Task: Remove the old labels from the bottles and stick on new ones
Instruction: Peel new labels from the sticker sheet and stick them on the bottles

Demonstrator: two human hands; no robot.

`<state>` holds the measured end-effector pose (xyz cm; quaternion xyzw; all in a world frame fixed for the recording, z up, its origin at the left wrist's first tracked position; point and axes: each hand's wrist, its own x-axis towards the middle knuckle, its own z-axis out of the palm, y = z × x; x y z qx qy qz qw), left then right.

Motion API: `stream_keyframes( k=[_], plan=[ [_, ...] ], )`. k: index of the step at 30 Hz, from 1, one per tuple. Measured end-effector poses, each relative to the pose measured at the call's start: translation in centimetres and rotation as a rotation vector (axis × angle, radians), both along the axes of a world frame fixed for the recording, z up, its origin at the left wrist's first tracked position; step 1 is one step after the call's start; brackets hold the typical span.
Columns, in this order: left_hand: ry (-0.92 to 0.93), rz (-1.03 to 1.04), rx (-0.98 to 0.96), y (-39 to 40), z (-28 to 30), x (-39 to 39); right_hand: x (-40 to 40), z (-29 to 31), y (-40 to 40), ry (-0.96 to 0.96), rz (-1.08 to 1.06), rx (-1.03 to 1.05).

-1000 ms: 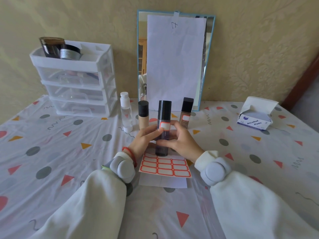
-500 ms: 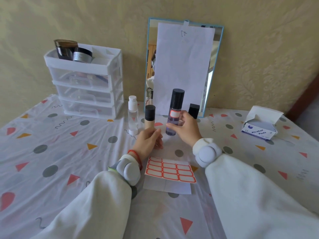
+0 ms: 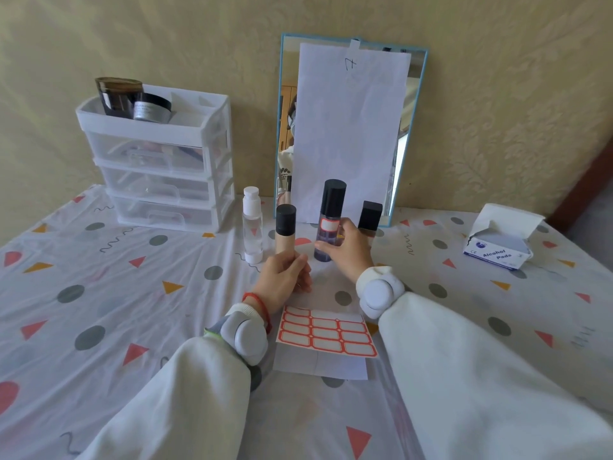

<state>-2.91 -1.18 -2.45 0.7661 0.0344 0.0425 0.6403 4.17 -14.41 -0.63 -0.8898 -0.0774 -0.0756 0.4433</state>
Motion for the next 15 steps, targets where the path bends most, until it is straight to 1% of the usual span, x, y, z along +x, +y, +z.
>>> stream_keyframes(
  k=[5, 9, 12, 15],
  plan=[
    [-0.021, -0.002, -0.025, -0.1, 0.2, -0.3, -0.9, 0.1, -0.9, 0.068, 0.008, -0.023],
    [-0.016, -0.007, -0.004, -0.3, 0.2, -0.5, -3.3, 0.2, -3.2, 0.053, 0.011, 0.022],
    [-0.018, -0.004, -0.004, -0.3, 0.3, -0.6, -5.0, 0.6, -4.3, 0.06, 0.111, 0.053],
    [-0.036, -0.006, 0.013, -0.1, 0.5, -0.8, -6.4, 1.1, -4.9, 0.069, 0.198, -0.006]
  ],
)
